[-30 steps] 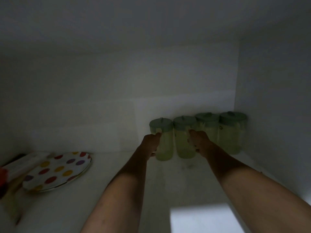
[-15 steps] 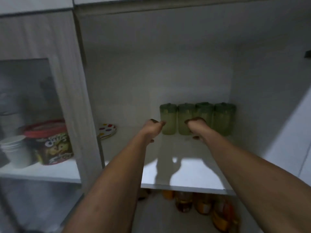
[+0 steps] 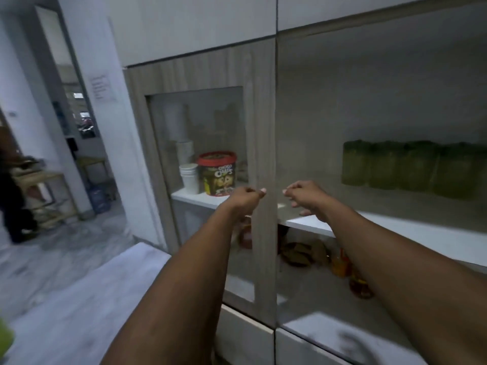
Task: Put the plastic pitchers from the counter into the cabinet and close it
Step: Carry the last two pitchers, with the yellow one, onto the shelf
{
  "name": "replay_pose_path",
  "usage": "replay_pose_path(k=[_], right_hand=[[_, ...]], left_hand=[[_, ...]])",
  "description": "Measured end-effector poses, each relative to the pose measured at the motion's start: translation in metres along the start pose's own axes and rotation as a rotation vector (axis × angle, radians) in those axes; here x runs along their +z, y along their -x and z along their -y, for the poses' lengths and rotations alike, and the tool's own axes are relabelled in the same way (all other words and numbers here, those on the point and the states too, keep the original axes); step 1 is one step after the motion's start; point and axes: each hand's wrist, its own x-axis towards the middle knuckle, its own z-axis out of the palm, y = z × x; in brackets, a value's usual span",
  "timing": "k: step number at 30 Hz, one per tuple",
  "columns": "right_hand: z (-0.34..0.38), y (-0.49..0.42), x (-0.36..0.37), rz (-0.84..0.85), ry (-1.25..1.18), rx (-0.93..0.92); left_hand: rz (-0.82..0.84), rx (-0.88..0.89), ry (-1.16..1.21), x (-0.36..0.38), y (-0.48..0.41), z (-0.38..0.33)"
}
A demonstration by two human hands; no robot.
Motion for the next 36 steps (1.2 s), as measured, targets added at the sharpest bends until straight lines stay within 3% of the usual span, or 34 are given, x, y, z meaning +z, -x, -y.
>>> replay_pose_path(k=[7,17,25,36], right_hand=[[0.080,0.037,0.210,0.269,-0.002,-0.111],[0.170,0.179,0.550,0.742,-0.002,-0.201],[0.164,0.182,0.703,0.816,0.091,-0.120],[0.121,0.080,0.873,0.871,0.224,0.039]], left_hand=[[-0.224,-0.211,0.004,-0.183,0.102,0.120],[-0.617,-0.556,0.059,-0.444,0.291,0.326],[-0.745,-0.703,0.141,-0.511,0.323,0.446],[-0.776,-0.964,0.163,-0.541,0.213,0.598]])
